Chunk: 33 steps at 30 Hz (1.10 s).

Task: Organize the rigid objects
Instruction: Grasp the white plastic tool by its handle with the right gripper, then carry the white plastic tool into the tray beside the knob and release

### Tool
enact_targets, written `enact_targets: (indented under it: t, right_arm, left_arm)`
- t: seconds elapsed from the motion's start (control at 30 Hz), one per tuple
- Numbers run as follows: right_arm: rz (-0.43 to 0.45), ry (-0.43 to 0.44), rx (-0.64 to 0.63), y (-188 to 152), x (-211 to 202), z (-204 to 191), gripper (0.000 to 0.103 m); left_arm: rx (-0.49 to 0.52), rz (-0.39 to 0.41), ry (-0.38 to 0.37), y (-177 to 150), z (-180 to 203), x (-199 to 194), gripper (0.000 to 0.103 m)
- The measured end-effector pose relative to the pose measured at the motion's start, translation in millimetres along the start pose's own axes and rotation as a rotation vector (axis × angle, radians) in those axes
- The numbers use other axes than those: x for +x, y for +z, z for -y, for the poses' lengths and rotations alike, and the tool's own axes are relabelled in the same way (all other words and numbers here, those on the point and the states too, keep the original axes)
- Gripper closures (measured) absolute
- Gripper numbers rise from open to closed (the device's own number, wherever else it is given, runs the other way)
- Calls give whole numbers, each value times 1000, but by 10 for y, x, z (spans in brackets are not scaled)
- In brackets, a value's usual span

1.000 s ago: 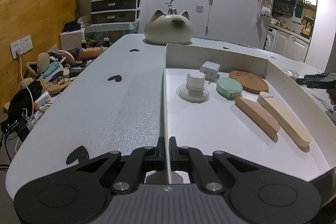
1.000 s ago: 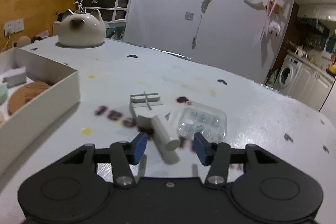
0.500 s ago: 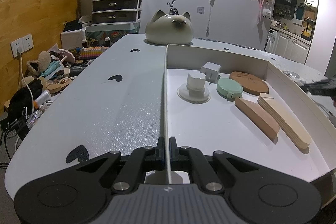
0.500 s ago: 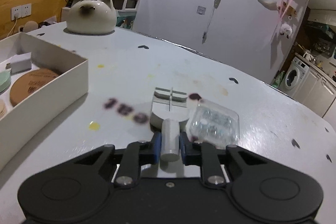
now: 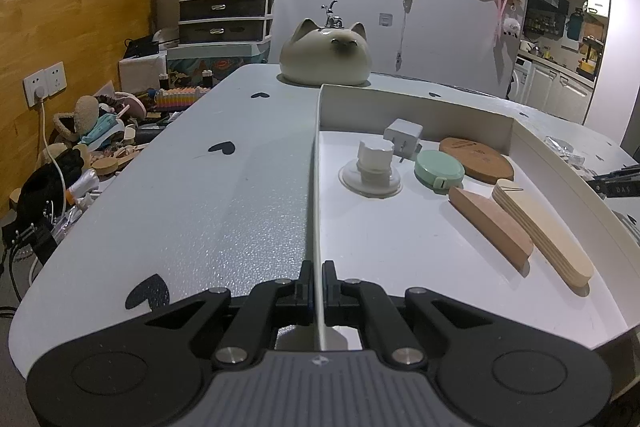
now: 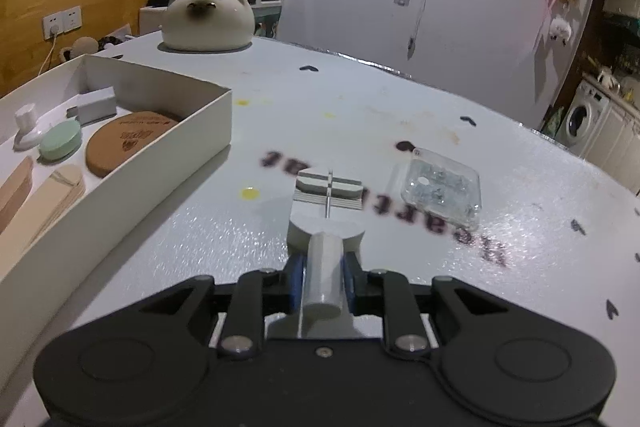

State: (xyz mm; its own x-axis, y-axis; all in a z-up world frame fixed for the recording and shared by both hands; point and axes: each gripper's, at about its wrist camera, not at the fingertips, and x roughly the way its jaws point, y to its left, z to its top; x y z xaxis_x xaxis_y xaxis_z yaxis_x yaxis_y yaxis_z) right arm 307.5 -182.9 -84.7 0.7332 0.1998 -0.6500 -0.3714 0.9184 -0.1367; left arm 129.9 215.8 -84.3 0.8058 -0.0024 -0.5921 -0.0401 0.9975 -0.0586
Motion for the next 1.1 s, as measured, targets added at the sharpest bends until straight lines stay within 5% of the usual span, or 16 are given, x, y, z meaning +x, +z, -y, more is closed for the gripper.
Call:
enact_targets:
  t: [0.3,0.53,0.8,1.1]
  right_arm:
    - [6,-4,49,44,38,-23,83]
    - [113,17,28,124,-266,-190,83]
    - [248,183,1,317,-730,-706,83]
    - [183,406,-18,361,-750,-1494,83]
  left_arm:
    - [0,-1,-2,7,1,-2,101]
    - [0,-2,-2,8,1,-3,101]
    - [1,-3,0,8,-3,1,101]
    - [2,0,-4,-2,-10,-1,101]
